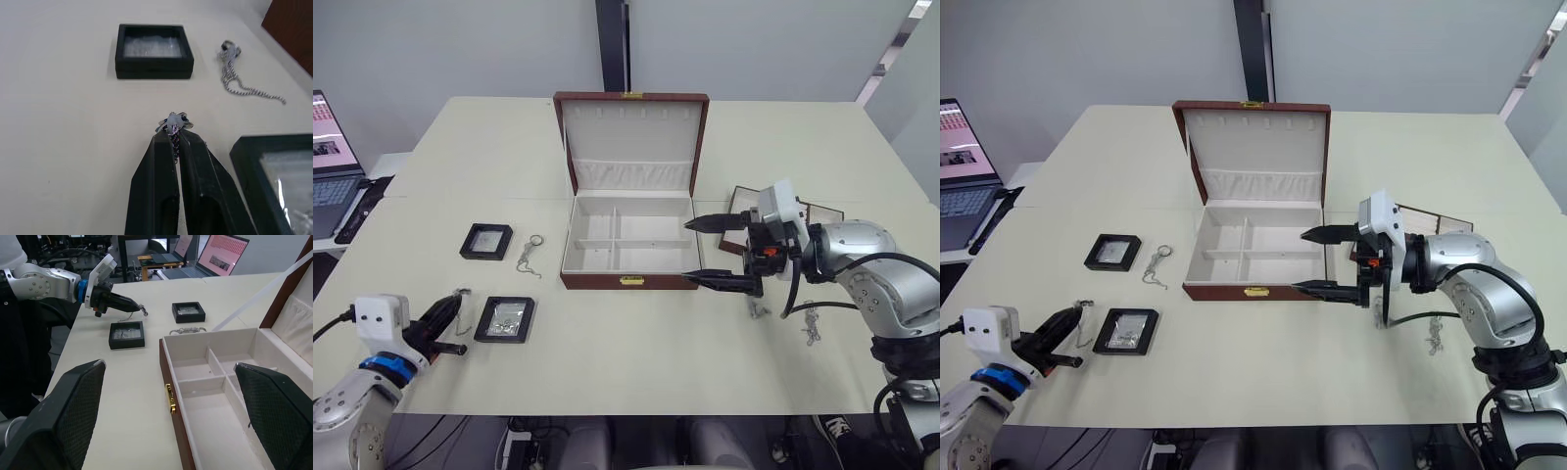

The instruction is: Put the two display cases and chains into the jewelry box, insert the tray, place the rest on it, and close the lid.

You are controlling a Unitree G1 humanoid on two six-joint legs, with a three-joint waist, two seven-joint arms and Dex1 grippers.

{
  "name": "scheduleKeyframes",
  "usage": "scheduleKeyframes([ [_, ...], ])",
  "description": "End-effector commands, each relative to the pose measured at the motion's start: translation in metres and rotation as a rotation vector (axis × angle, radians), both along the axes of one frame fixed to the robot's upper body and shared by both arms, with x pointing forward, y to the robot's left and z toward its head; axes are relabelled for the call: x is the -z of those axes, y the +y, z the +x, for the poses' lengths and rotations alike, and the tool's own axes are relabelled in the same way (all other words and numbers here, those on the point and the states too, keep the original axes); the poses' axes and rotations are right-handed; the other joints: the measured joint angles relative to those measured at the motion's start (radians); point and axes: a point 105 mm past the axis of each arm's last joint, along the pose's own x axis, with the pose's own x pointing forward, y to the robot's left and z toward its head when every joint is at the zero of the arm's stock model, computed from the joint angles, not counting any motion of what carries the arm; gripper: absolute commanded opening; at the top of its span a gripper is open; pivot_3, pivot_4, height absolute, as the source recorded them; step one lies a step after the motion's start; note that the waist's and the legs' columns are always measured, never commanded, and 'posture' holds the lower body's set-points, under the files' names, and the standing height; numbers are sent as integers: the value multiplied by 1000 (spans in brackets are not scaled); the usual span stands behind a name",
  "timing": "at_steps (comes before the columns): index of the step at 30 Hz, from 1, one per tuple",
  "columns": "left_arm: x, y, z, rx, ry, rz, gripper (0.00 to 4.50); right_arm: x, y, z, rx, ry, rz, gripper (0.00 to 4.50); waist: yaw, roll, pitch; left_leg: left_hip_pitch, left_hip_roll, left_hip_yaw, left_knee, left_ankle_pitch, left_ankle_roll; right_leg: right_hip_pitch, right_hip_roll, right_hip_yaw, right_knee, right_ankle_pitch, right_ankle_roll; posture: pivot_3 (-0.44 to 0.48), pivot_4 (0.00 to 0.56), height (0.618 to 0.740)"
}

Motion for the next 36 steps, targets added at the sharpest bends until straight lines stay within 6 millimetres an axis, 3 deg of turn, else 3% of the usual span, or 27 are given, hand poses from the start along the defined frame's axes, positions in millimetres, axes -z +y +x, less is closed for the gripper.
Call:
scheduleKeyframes([
  [1, -34, -6, 3, 26, -81, 16, 16, -19, -1, -1, -9, -53, 42, 4500, 0, 0, 0, 0, 0, 0, 0, 0, 0, 0, 0, 0, 0, 0, 0, 0, 150, 740],
  [9, -64, -36, 16, 123, -149, 11, 16, -26, -5, 3, 22, -68, 52, 4500, 0, 0, 0, 0, 0, 0, 0, 0, 0, 0, 0, 0, 0, 0, 0, 0, 150, 740],
  [19, -92, -94, 48, 298, -228, -7, 16, -32, -20, 14, 128, -68, 69, 4500, 1, 0, 0, -1, 0, 0, 0, 0, 0, 0, 1, 0, 0, 0, 0, 0, 150, 740],
  [28, -95, -133, 79, 409, -257, -35, 16, -34, -29, 21, 232, -45, 102, 4500, 0, 0, 0, -1, 0, 1, 0, 0, 0, 0, 1, 1, 0, 0, 0, 0, 150, 740],
  [36, -95, -153, 106, 435, -295, -17, 16, -30, -32, 20, 278, -42, 111, 4500, 3, -1, 0, -1, 0, 1, 0, 0, 0, 0, 1, 0, -1, 0, 0, 0, 150, 740],
])
